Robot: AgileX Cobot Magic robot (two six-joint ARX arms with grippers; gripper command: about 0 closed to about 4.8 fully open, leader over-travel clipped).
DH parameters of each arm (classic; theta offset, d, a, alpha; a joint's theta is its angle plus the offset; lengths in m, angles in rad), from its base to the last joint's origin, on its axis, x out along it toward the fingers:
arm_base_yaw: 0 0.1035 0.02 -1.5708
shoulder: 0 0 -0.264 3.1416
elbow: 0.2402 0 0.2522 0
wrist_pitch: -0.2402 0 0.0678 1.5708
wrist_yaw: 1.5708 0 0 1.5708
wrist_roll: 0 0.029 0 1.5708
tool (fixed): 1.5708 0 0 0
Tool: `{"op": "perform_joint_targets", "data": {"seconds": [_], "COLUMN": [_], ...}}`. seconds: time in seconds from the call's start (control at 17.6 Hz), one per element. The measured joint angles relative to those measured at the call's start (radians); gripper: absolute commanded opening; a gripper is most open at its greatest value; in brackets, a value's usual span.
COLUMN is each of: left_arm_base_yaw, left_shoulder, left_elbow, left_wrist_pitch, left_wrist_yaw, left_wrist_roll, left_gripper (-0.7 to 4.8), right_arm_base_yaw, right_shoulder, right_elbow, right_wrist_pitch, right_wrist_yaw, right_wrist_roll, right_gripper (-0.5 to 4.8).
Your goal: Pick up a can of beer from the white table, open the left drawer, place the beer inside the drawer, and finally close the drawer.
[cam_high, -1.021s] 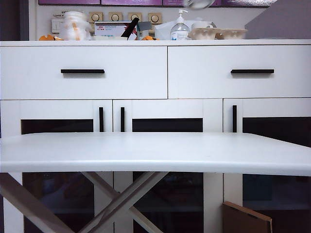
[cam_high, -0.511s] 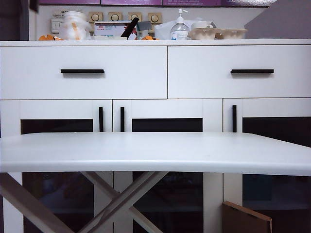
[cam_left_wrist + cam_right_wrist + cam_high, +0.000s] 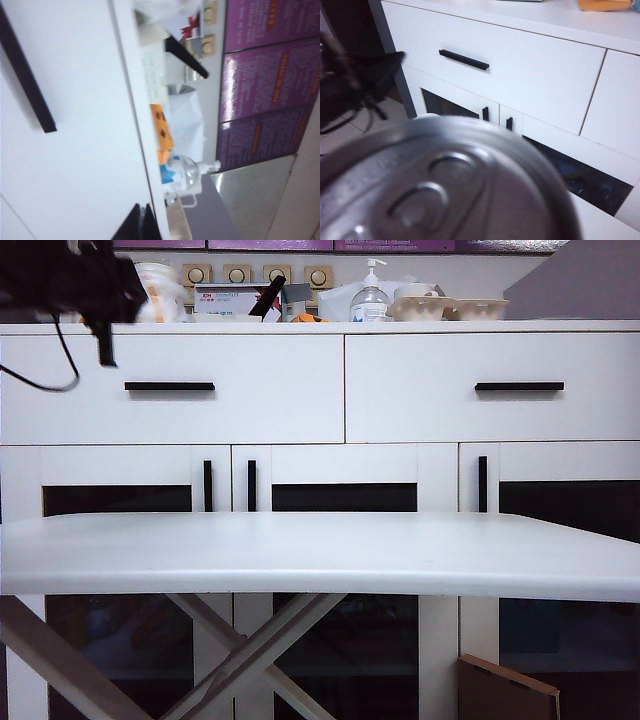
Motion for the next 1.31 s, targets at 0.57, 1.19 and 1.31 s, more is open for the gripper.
{"op": "perform_joint_targets", "data": {"seconds": [0.57, 1.19, 1.31], "left_arm_base_yaw": [0.008, 0.070, 0.069], "left_shoulder": [0.393, 0.566, 0.597], "left_elbow": [0.552, 0.750, 0.875], "left_wrist_pitch": [-0.233, -0.306, -0.400], "left_wrist_yaw": [0.000, 0.019, 0.014], "left_wrist_roll": [-0.023, -0.029, -0.025], "left_gripper": [4.36, 4.79, 4.79], "right_arm_base_yaw": [0.000, 0.000, 0.000], "right_shoulder": [0.000, 0.000, 0.000], "right_elbow": [0.000, 0.000, 0.000], "right_wrist_pitch": [0.000, 0.001, 0.000], "right_wrist_yaw": [-0.002, -0.003, -0.002], "right_wrist_roll": [0.000, 0.000, 0.000], "right_gripper": [0.53, 0.53, 0.53]}}
